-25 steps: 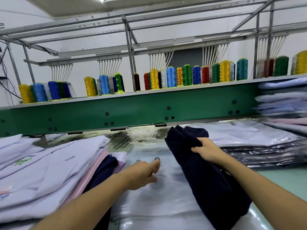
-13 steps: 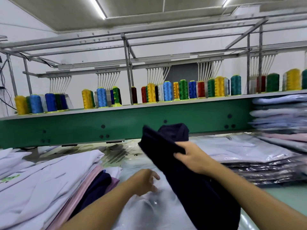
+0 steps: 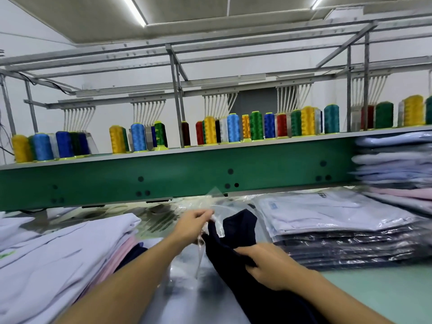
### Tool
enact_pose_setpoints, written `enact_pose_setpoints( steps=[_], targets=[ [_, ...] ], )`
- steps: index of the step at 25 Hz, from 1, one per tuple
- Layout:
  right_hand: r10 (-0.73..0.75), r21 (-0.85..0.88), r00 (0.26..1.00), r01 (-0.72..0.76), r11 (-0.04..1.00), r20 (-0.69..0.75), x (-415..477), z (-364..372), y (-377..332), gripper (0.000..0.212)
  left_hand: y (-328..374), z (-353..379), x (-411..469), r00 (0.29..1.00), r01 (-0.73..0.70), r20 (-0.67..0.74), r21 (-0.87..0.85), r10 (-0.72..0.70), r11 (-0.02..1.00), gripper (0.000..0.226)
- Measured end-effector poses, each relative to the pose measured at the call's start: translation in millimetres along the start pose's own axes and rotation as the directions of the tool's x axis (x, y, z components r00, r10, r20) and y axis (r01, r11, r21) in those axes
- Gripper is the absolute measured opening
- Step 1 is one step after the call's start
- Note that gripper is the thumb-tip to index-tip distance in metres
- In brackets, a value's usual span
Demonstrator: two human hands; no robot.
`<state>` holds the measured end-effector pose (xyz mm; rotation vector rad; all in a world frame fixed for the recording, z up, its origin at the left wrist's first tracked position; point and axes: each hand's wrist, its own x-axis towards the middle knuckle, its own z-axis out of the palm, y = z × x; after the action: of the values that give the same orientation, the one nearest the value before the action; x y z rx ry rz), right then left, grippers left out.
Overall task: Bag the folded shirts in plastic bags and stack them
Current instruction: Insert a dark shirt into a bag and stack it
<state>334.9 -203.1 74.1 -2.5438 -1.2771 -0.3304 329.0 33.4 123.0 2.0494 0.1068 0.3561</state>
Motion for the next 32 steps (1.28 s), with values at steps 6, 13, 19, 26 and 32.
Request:
enact_pose_setpoints(
  steps=[6, 13, 19, 26, 32],
  targets=[
    [0.018, -0.098, 0.993, -0.007, 0.995, 0.113, 20.6, 2.8, -1.3, 0.022, 32.2, 9.2, 0.7, 0.902, -0.408, 0.268, 0.785, 0.34, 0.465, 0.043],
    [0.075, -0.104, 0.971, -0.052, 0.993, 0.228, 49.6, 4.0, -3.8, 0.033, 30.9, 26.1, -13.0, 0.689, -0.581, 0.309, 0.776, 0.655, 0.245, 0.061],
    [0.299, -0.127, 0.871, -0.271, 0.954, 0.39, 52.8, 4.5, 1.2, 0.042, 21.3, 24.0, -27.5, 0.805, -0.551, 0.462, 0.814, 0.371, 0.182, 0.048],
    [0.393, 0.123, 0.847, -0.459, 0.88, 0.357, -1.1, -6.5, -3.1, 0.066, -7.0, 22.7, -39.5, 0.889, -0.455, 0.449, 0.886, 0.086, 0.085, 0.032],
    [0.44, -0.087, 0.805, -0.444, 0.892, 0.399, -12.9, 13.3, -34.0, 0.057, -17.5, 27.0, -43.8, 0.919, -0.391, 0.373, 0.902, 0.129, 0.183, 0.035]
  ],
)
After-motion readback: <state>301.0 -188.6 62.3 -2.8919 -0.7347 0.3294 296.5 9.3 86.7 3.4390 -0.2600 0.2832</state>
